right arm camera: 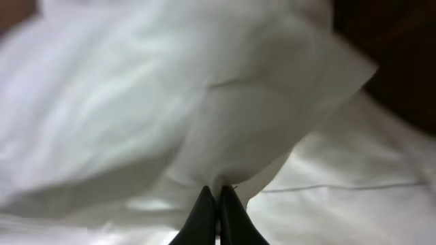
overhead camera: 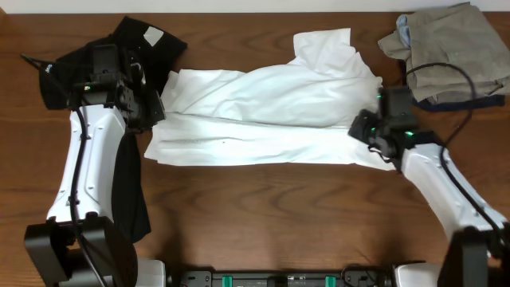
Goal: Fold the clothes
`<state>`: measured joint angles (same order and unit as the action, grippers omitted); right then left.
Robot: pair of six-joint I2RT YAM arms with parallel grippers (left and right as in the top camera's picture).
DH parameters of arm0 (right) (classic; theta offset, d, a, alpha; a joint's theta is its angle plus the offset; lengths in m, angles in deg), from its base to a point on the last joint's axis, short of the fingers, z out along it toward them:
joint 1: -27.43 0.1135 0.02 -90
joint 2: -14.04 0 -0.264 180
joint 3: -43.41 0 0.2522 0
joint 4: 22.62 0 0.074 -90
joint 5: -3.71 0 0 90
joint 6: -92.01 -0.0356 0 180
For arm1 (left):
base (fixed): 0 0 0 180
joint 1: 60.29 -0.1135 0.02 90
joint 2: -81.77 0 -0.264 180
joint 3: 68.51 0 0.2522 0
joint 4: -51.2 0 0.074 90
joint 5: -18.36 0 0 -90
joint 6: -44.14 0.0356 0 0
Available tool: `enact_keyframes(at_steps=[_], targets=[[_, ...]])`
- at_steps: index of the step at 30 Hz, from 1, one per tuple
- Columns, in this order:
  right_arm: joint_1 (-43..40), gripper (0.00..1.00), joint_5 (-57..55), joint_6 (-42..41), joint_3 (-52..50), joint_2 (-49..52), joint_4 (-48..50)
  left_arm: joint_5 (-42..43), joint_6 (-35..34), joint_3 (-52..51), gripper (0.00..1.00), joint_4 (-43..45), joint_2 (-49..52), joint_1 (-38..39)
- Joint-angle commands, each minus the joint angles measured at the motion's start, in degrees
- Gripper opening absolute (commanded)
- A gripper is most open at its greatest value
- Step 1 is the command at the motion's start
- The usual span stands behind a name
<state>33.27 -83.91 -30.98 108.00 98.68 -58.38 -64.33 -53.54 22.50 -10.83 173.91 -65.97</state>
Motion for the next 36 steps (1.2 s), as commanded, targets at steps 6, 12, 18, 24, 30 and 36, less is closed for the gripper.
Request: enact_keyframes(at_steps=[6,12,18,24,30,36], targets=[[-2.1,0.01,0.0,4.7,0.8,-1.2,2.3,-0.4,-0.5,-0.3,0.06,4.9,4.5,0.0],[-2.1,0.01,0.0,4.8,0.8,-1.0,3.4,3.1,0.0,-0.3,0.07,10.1,12.1,0.0],[-2.1,0.01,0.0,5.0,0.8,-1.0,3.0,7.7,0.6,-0.3,0.13,13.3,18.4,0.0],[-2.1,0.01,0.0,5.0,0.8,-1.0,2.9,7.7,0.6,-0.3,0.17,13.6,21.1,0.0],[-2.1,0.01,0.0,5.0,0.8,-1.0,2.9,7.7,0.6,-0.3,0.29,12.6,21.7,0.0],[-2.1,0.01,0.0,5.3,0.8,-1.0,2.9,6.4,0.6,-0.3,0.35,12.4,21.8,0.0]])
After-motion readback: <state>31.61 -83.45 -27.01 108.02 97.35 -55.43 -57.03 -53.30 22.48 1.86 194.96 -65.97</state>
